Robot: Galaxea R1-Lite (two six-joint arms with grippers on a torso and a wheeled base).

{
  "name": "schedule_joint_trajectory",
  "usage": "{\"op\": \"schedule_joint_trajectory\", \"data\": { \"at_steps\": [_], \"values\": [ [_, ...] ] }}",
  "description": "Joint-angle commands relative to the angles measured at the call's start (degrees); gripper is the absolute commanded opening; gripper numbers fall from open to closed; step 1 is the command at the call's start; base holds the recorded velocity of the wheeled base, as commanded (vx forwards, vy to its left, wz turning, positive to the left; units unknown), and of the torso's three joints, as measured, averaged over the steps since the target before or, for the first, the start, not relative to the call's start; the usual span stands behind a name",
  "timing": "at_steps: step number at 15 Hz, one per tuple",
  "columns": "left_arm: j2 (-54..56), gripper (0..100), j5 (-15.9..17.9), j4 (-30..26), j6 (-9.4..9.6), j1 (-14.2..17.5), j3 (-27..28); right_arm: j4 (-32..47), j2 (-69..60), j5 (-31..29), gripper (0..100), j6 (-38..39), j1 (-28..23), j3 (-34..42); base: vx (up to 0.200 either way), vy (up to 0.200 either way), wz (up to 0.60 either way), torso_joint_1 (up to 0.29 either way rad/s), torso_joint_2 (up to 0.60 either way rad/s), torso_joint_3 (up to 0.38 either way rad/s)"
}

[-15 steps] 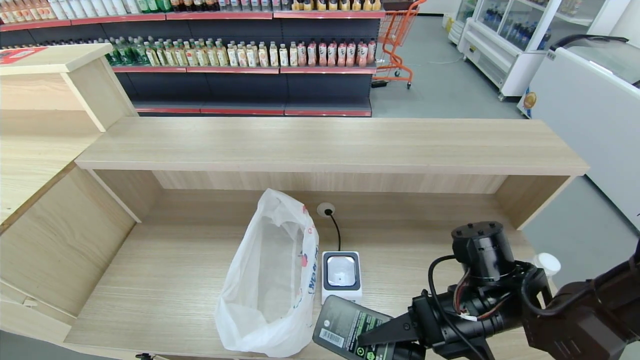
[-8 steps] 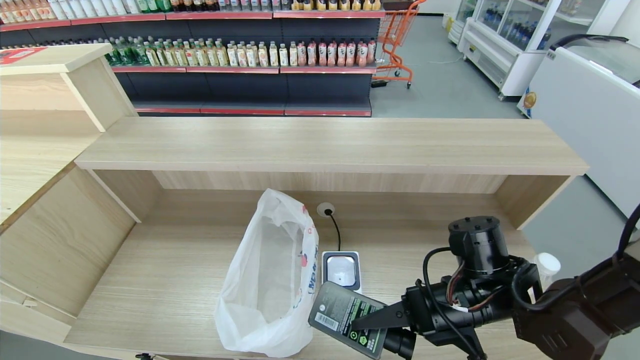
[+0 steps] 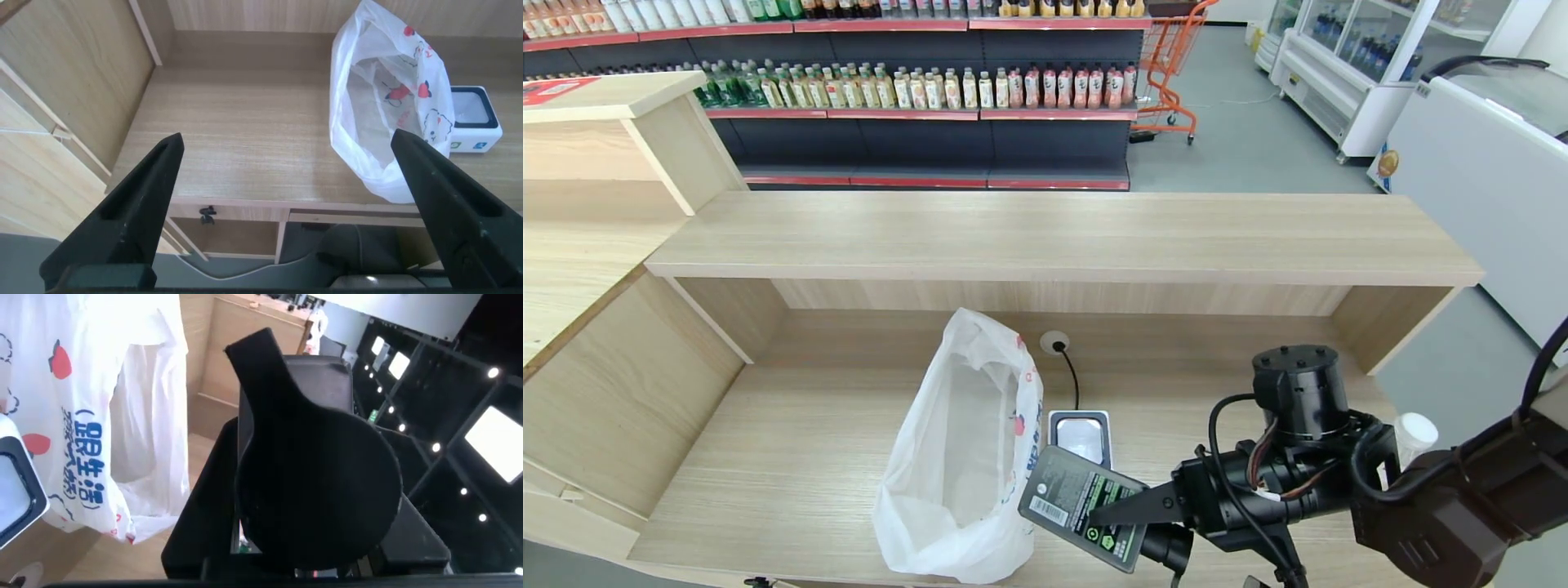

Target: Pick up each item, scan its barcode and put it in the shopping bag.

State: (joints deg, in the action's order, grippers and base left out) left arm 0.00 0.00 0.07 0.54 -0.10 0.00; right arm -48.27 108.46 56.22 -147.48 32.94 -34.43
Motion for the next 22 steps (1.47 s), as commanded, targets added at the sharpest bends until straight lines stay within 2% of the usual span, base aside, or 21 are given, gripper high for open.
{"op": "schedule_joint_trajectory", "data": {
  "at_steps": [1,9,10,13,15,16,17,18,19,20,21,22],
  "values": [
    [0.0,100,0.0,0.0,-0.01,-0.1,0.0,0.0,-0.3,0.0,0,0.0,0.3,0.0,0.0,0.0,0.0,0.0,0.0,0.0],
    [0.0,100,0.0,0.0,-0.01,-0.1,0.0,0.2,-1.2,0.6,0,0.4,0.5,0.4,0.0,0.0,0.0,0.0,0.0,0.0],
    [-0.1,100,0.0,0.0,-0.01,0.0,0.0,0.3,-2.5,0.6,0,4.2,1.7,-0.3,0.0,0.0,0.0,0.0,0.0,0.0],
    [0.0,100,0.0,0.0,-0.01,0.0,0.0,0.0,-12.7,-0.9,0,30.7,6.5,-0.6,0.0,0.0,0.0,0.0,0.0,0.0],
    [0.0,100,0.0,0.0,-0.01,-0.1,0.0,3.1,-22.2,-1.0,0,46.8,5.0,3.6,0.0,0.0,0.0,0.0,0.0,0.0],
    [0.0,100,0.0,0.0,-0.01,0.0,0.0,9.3,-31.1,-1.4,0,63.8,2.4,6.1,0.0,0.0,0.0,0.0,0.0,0.0],
    [0.0,100,0.0,0.0,-0.01,0.0,0.0,13.7,-36.5,-2.4,0,72.7,-0.2,6.1,0.0,0.0,0.0,0.0,0.0,0.0],
    [0.0,100,0.0,0.0,-0.01,0.0,0.0,19.3,-42.7,-5.3,0,86.1,-5.2,5.9,0.0,0.0,0.0,0.0,0.0,0.0],
    [-0.1,100,0.0,0.0,-0.01,0.0,0.0,21.4,-45.9,-7.2,0,94.8,-7.7,5.9,0.0,0.0,0.0,0.0,0.0,0.0],
    [0.0,100,0.0,0.0,-0.01,0.0,0.0,23.8,-50.5,-12.5,0,116.2,-13.0,7.0,0.0,0.0,0.0,0.0,0.0,0.0],
    [0.0,100,0.0,0.0,-0.01,0.0,0.0,25.5,-50.5,-18.3,0,130.7,-16.9,7.5,0.0,0.0,0.0,0.0,0.0,0.0],
    [0.0,100,0.0,0.0,-0.01,0.0,0.0,26.4,-49.7,-20.5,0,135.1,-16.9,7.9,0.0,0.0,0.0,0.0,0.0,0.0]
  ]
}}
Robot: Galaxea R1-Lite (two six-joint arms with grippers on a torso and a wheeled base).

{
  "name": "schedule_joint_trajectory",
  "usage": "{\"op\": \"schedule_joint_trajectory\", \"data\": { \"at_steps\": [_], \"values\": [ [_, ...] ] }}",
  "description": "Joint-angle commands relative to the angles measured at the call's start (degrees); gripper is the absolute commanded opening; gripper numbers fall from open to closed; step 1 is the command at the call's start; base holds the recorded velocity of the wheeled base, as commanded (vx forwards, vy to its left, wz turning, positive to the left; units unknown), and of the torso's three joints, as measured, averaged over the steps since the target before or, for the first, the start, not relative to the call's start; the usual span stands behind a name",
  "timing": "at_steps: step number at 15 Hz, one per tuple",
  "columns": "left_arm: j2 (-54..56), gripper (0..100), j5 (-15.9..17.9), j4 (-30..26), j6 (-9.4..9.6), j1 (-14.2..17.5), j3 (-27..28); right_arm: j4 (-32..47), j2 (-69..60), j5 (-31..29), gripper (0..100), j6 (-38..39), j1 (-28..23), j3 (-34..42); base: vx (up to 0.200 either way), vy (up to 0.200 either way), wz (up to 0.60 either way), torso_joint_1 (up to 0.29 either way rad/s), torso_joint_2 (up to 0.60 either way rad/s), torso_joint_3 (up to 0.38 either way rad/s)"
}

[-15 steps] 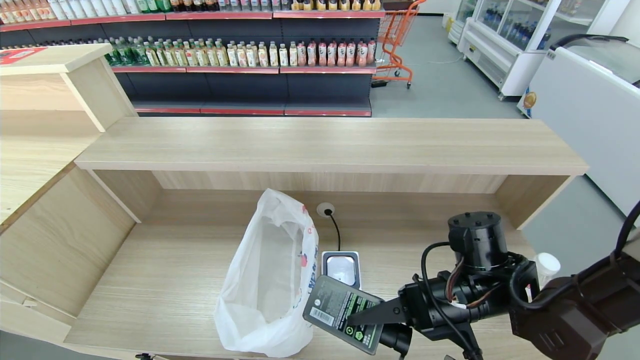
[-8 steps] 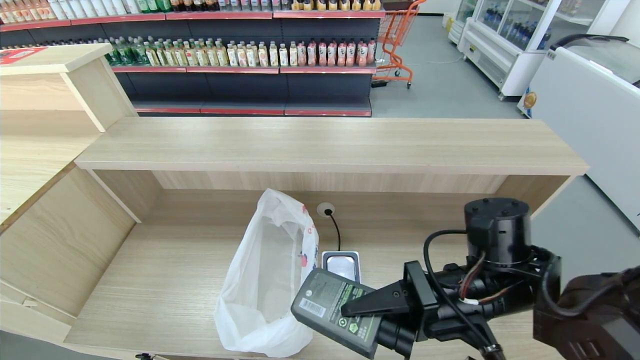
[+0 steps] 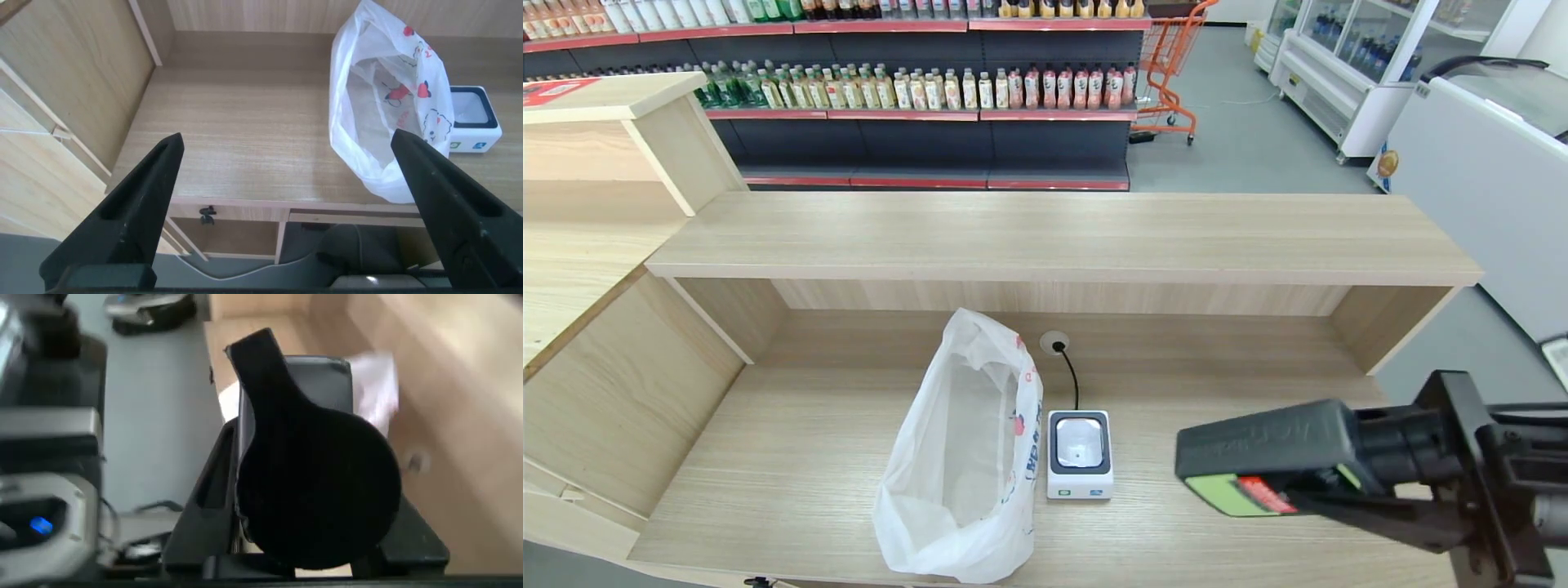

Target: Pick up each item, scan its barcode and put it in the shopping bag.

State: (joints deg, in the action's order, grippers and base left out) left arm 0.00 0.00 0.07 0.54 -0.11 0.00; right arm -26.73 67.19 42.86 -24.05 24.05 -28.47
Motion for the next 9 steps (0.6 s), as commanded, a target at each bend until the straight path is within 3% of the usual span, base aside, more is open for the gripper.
{"op": "schedule_joint_trajectory", "data": {
  "at_steps": [1,3,5,9],
  "values": [
    [0.0,100,0.0,0.0,-0.01,0.0,0.0,6.3,-2.9,-11.8,0,25.1,-8.0,2.3,0.0,0.0,0.0,0.0,0.0,0.0],
    [0.0,100,0.0,0.0,-0.01,0.0,0.0,5.6,6.4,-14.3,0,41.1,-7.9,-0.1,0.0,0.0,0.0,0.0,0.0,0.0],
    [-0.1,100,0.0,0.0,-0.01,0.0,0.0,5.6,13.2,-14.5,0,49.6,-7.7,-3.9,0.0,0.0,0.0,0.0,0.0,0.0],
    [-0.1,100,0.1,0.0,-0.01,0.0,0.0,5.6,19.8,-14.6,0,52.4,-7.7,-7.2,0.0,0.0,0.0,0.0,0.0,0.0]
  ]
}}
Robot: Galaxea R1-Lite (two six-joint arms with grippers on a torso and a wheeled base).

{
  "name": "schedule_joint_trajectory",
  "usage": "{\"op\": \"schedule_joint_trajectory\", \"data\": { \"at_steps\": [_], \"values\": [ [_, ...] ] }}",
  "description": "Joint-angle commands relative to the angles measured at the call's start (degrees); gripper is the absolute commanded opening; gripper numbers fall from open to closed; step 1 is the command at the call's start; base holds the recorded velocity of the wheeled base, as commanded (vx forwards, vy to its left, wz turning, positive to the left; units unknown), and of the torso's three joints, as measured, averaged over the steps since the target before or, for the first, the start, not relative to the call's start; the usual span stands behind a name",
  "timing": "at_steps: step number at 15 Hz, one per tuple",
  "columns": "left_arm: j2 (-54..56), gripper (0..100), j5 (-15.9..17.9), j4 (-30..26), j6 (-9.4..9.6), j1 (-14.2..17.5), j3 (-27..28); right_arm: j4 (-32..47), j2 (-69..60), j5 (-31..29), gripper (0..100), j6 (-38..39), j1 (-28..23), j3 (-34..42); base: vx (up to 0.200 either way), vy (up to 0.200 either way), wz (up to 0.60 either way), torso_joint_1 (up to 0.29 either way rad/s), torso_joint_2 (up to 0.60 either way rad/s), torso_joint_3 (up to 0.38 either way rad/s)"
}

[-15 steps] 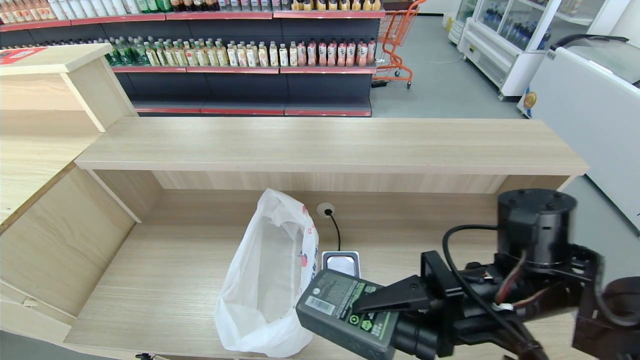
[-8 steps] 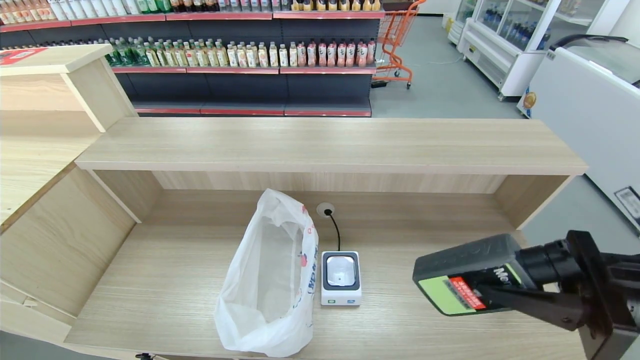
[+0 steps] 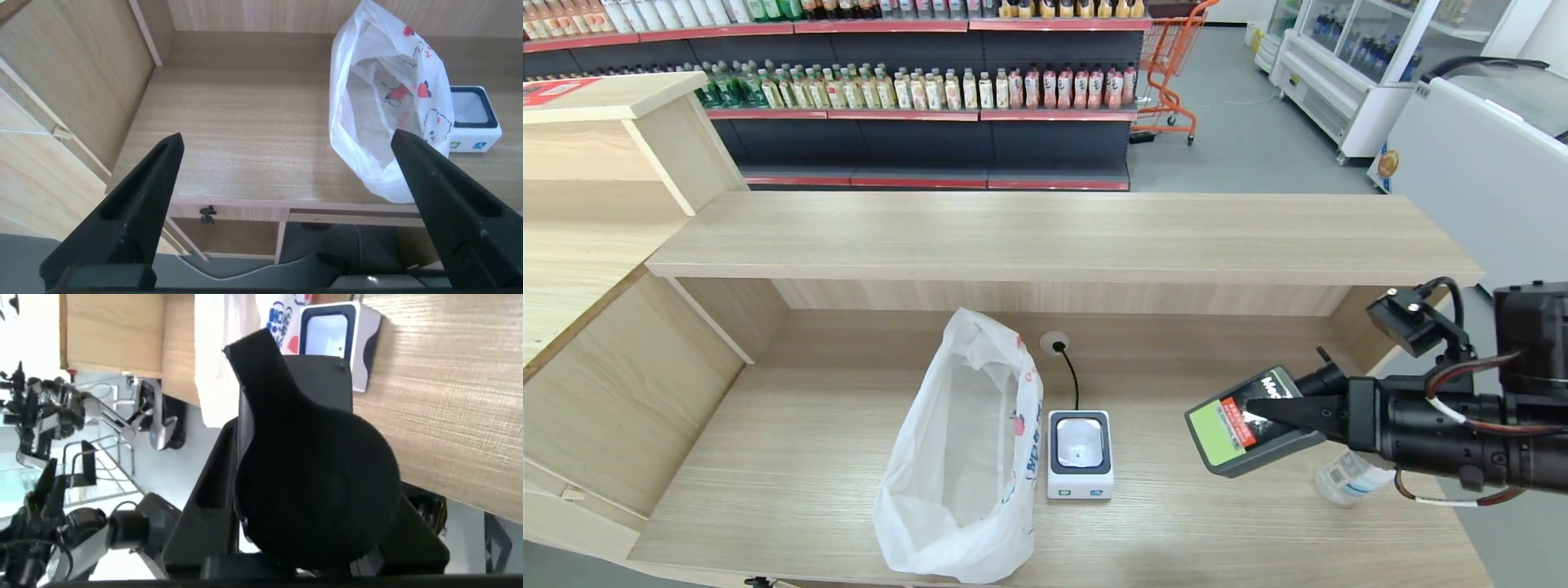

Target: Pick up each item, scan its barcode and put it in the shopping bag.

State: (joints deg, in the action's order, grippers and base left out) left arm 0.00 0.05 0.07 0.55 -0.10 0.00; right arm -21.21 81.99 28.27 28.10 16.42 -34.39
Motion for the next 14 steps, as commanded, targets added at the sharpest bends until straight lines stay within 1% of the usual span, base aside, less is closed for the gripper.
{"op": "schedule_joint_trajectory", "data": {
  "at_steps": [1,8,10,14],
  "values": [
    [-0.1,100,0.0,0.0,-0.02,0.0,0.0,0.0,5.2,-0.1,0,0.2,-0.1,-1.6,0.0,0.0,0.0,0.0,0.0,0.0],
    [0.0,100,0.0,0.0,0.24,0.0,0.0,0.4,4.3,-0.8,0,0.1,0.4,-1.1,0.0,0.0,0.0,0.0,0.0,0.0],
    [-0.1,100,0.0,0.0,0.07,0.0,0.0,0.5,4.0,-0.9,0,0.1,0.5,-0.6,0.0,0.2,0.0,0.002,0.0,0.0],
    [0.0,100,0.0,0.0,-0.02,0.0,0.0,0.5,4.1,-3.3,0,-0.2,1.7,-0.5,0.0,0.2,0.0,0.007,0.0,0.001]
  ]
}}
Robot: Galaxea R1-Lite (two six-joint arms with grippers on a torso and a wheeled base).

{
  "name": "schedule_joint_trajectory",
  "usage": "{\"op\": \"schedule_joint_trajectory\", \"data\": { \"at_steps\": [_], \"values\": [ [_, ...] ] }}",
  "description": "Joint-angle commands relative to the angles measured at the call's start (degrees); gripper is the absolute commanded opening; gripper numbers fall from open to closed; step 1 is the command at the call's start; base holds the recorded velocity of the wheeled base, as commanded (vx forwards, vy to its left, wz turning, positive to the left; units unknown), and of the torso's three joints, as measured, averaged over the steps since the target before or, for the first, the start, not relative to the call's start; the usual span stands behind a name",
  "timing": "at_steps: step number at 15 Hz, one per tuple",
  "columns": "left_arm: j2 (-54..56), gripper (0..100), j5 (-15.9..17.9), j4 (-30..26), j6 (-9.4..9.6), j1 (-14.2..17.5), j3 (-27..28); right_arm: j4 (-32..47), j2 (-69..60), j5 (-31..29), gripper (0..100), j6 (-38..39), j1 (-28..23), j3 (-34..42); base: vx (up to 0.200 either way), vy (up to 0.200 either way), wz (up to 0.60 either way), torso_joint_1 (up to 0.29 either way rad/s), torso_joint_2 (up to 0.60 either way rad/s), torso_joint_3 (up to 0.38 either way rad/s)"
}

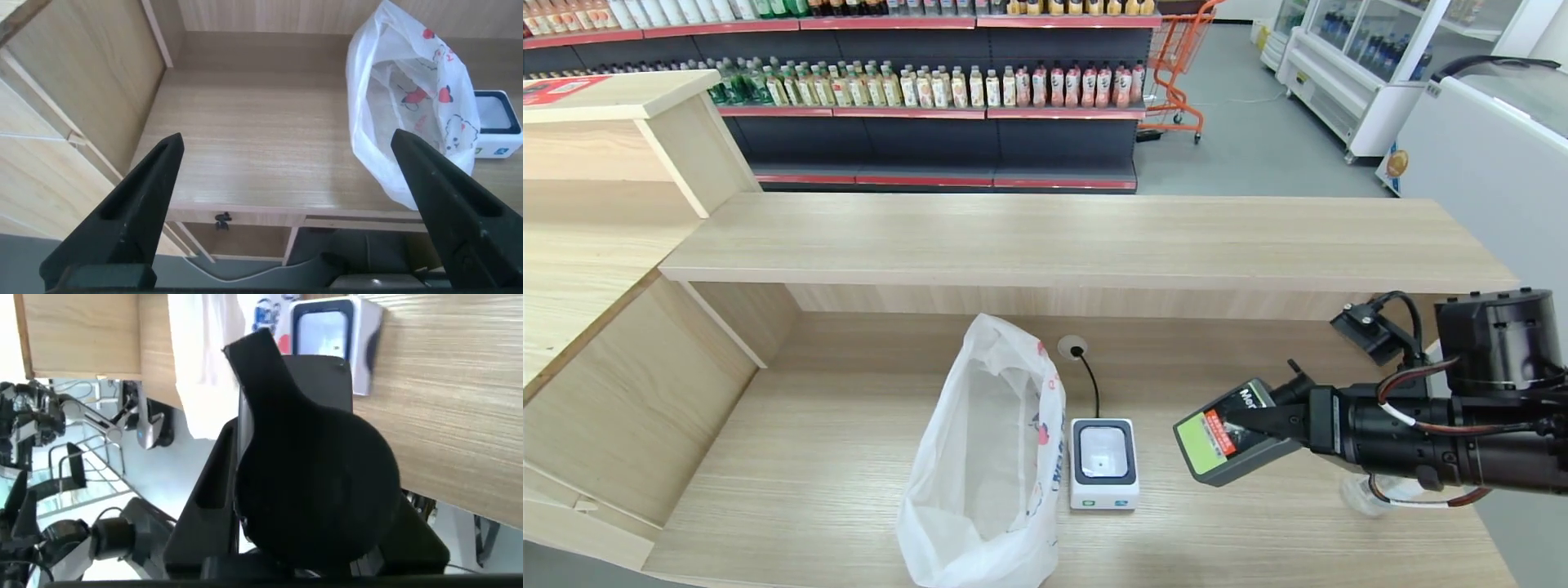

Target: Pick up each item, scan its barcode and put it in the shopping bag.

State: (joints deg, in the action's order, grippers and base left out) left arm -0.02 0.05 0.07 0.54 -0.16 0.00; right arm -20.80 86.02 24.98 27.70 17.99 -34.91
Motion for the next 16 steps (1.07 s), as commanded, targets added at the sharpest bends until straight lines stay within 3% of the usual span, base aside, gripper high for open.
{"op": "schedule_joint_trajectory", "data": {
  "at_steps": [1,3,5,7,16],
  "values": [
    [0.0,100,0.0,0.0,-0.01,0.1,0.0,0.1,0.5,-0.2,0,-1.0,0.2,0.0,0.0,0.2,0.0,0.012,0.01,0.002],
    [0.0,100,0.0,0.0,-0.01,0.1,0.0,0.1,3.2,-1.7,0,-5.7,0.4,-0.1,0.0,0.2,0.0,-0.007,0.0,0.002],
    [0.0,100,0.0,0.0,-0.01,0.1,0.0,-0.3,8.5,-6.9,0,-13.5,0.4,-0.3,0.0,0.0,0.0,0.0,0.0,0.0],
    [-0.1,100,0.0,0.0,-0.01,0.1,0.0,-1.9,13.2,-7.9,0,-19.2,0.3,-1.0,0.0,0.0,0.0,0.0,0.0,0.0],
    [0.0,100,0.0,0.0,0.08,0.1,0.0,-6.1,27.5,-8.0,0,-19.6,3.1,-11.8,0.0,0.0,0.0,0.0,0.0,0.0]
  ]
}}
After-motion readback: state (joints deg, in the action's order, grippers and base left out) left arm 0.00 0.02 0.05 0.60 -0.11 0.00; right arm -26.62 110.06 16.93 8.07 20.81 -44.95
